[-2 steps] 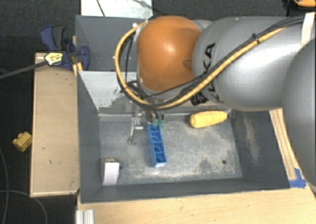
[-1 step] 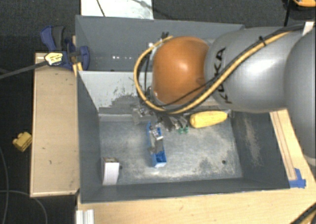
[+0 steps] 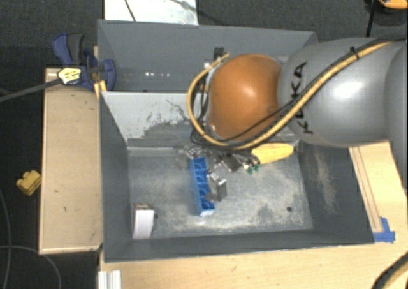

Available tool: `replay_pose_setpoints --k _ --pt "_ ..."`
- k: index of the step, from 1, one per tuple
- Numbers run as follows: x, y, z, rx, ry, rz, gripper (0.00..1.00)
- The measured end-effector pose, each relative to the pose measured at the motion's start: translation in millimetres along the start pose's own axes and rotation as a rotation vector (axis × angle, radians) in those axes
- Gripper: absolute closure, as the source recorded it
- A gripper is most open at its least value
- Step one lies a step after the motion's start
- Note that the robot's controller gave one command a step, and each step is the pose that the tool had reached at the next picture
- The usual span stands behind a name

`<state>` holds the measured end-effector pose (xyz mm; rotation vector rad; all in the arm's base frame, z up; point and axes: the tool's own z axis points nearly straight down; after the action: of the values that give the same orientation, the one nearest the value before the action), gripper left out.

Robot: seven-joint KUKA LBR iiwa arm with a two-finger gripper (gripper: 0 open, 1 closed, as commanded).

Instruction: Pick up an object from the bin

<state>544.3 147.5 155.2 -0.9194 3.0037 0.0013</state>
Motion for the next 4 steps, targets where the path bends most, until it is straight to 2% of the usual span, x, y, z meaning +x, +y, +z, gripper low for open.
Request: replay_pose_setpoints --k 1,2,3,4 --pt "1.3 -10 5 0.002 -0.004 -0.333 0.00" --pt "-1.2 -16 54 0.002 -0.004 -0.460 0.00" --pt "-6.2 -31 83 -0.001 -0.003 -0.744 1.00" --pt "-6.2 -31 83 -0.001 -0.003 -0.743 1.00"
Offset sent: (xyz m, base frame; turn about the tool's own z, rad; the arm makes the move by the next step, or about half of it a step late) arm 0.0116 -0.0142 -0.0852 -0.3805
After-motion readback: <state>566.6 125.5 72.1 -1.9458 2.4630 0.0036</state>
